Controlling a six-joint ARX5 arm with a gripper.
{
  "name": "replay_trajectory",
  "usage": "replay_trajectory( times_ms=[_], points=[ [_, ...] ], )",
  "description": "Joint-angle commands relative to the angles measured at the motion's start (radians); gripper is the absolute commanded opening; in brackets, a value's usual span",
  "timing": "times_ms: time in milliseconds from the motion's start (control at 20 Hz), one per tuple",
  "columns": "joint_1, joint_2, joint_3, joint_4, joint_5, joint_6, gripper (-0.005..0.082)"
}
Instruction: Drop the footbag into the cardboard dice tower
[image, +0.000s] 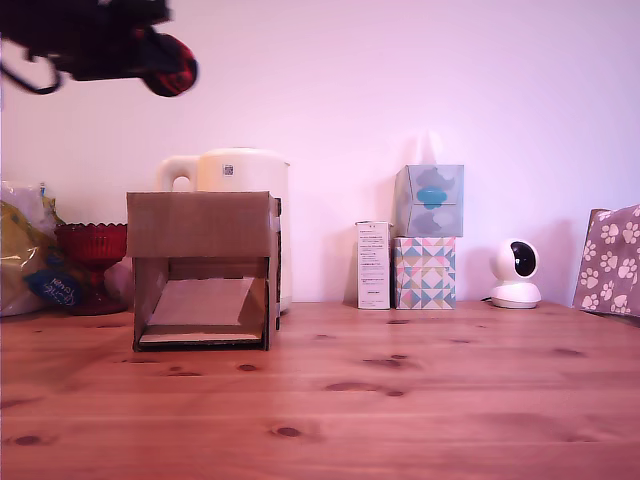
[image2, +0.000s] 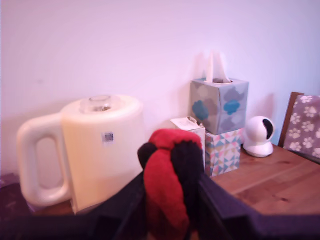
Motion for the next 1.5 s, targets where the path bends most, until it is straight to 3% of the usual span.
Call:
replay_trajectory(
  times_ms=[0,300,650,700,800,850,1050,1150,1200,1250,1350,1400,1450],
  points=[
    [-0.004,0.055,0.080,-0.082,0.004,-0.001,0.0180],
    [-0.004,0.277,0.398,-0.483,0.019,0.000,0.0180],
    [0.001,0.353,0.484,-0.562,0.019,0.018,0.0195],
    [0.004,0.353,0.485,-0.562,0.019,0.019,0.0302],
    [0.006,0.344,0.488,-0.579,0.033,0.018,0.0684],
    [0.006,0.342,0.495,-0.601,0.034,0.018,0.0776],
    [0.003,0.301,0.507,-0.668,0.033,0.018,0.0774],
    [0.003,0.267,0.507,-0.713,0.033,0.019,0.0672],
    [0.003,0.249,0.507,-0.743,0.033,0.018,0.0557],
    [0.003,0.232,0.507,-0.782,0.033,0.018,0.0383],
    [0.003,0.206,0.507,-0.843,0.044,0.039,-0.0045],
    [0.003,0.192,0.503,-0.860,0.056,0.049,0.0007],
    [0.003,0.177,0.492,-0.860,0.065,0.054,-0.0017]
  ],
)
